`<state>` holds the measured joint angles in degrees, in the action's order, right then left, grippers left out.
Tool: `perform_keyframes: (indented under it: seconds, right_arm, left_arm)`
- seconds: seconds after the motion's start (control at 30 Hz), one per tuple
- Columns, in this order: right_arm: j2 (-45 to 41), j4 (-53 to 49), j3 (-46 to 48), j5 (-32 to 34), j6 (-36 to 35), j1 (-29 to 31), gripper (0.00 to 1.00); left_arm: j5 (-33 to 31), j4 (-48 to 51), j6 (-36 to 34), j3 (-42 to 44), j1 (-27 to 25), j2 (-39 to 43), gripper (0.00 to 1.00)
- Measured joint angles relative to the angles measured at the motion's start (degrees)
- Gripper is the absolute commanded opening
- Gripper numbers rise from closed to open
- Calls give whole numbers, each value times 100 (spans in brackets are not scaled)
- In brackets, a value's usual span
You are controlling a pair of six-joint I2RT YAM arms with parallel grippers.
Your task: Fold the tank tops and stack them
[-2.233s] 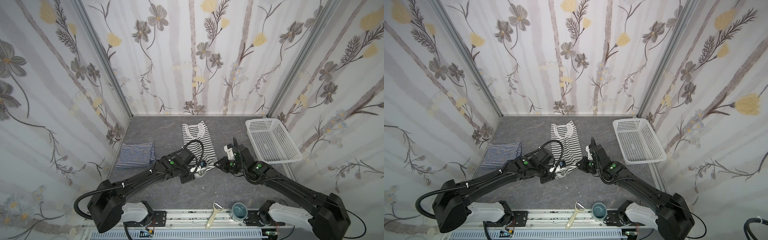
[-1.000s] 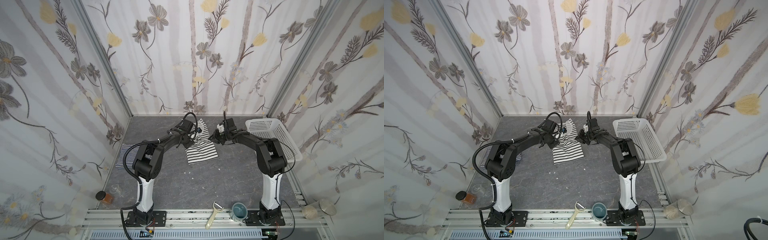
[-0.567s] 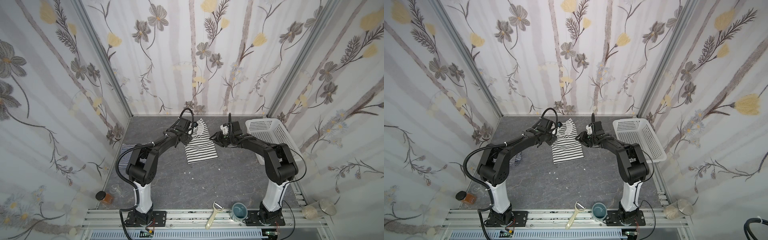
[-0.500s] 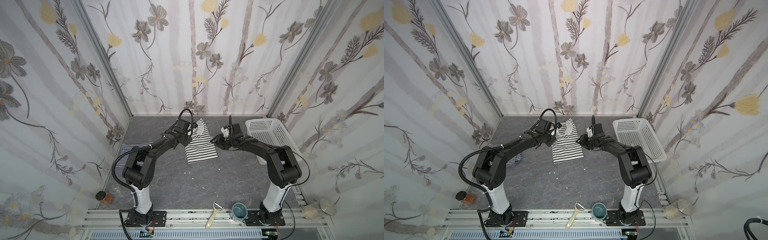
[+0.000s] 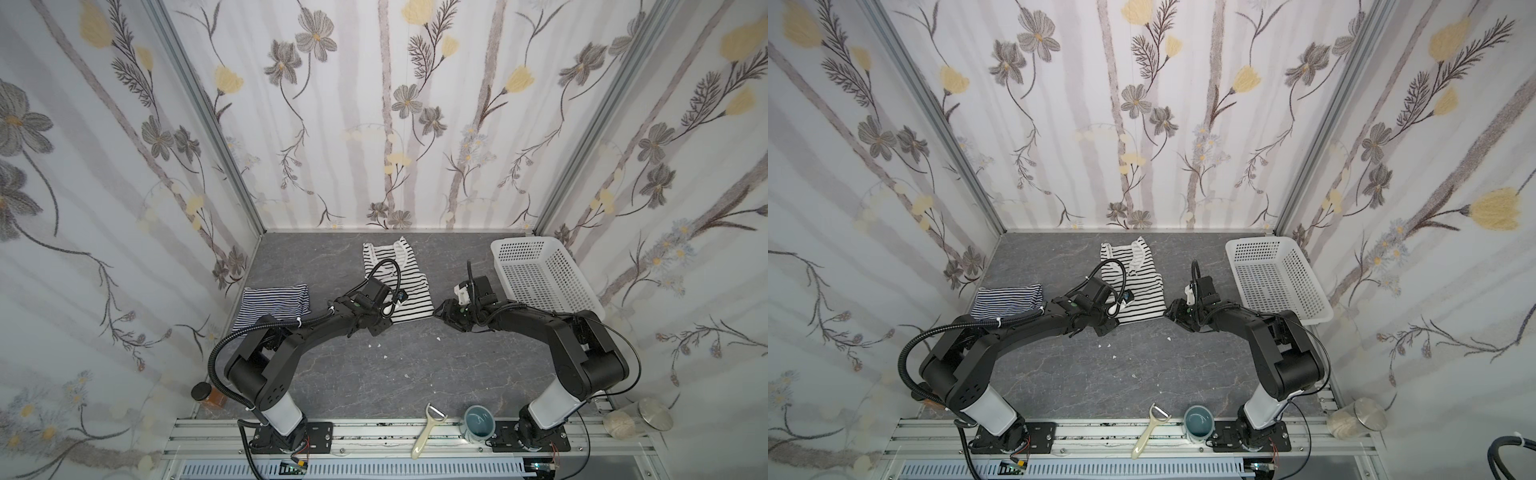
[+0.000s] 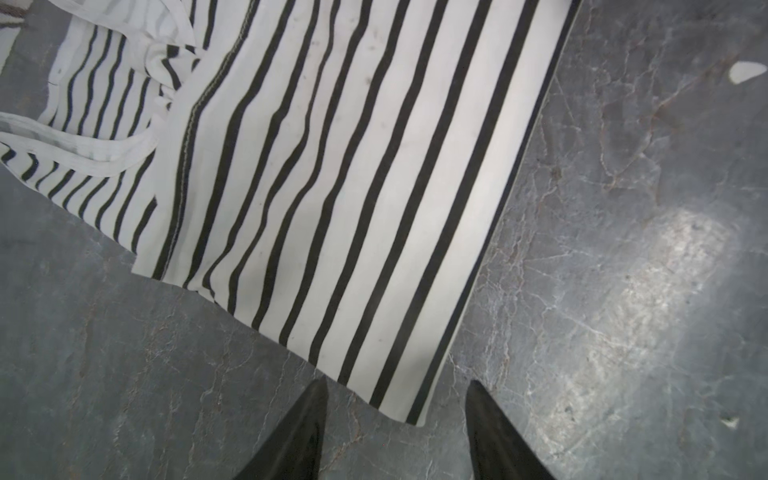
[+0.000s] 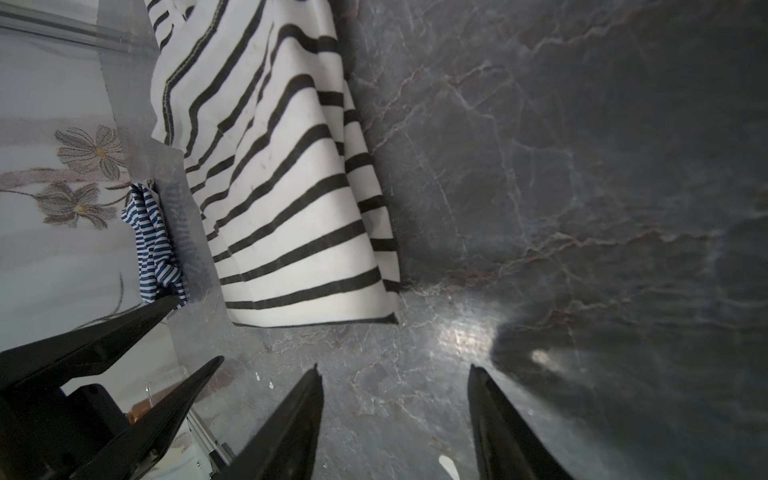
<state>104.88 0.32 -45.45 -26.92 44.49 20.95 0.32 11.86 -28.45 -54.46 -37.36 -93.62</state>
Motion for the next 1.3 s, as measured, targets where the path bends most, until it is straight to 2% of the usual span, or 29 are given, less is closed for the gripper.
perform_keyframes:
  seconds: [0.17,0.27,0.57,0.6,1.17,1.23,1.3]
  right_arm:
    - [476,752,-87,-376,212,2,58]
    - [699,1161,-146,-501,348,2,52]
    - [820,1355,-232,-643,564,2,2]
    - [776,1357,-236,-688,610,4,0]
    - [240,1211,-686,-876,708,133,0]
    - [201,1182,-721,-876,708,144,0]
    - [175,1134,-763,-881,708,144,0]
  left_arm:
    - [-26,-177,37,90,2,192,55]
    - [-28,-221,39,177,0,251,55]
    - [-57,-326,31,402,2,247,56]
    - [-57,-343,13,409,0,188,56]
    - [-26,-616,-136,407,-2,-431,55]
    - [-15,-684,-133,385,9,-507,52]
    - [-37,-839,-129,315,9,-636,45]
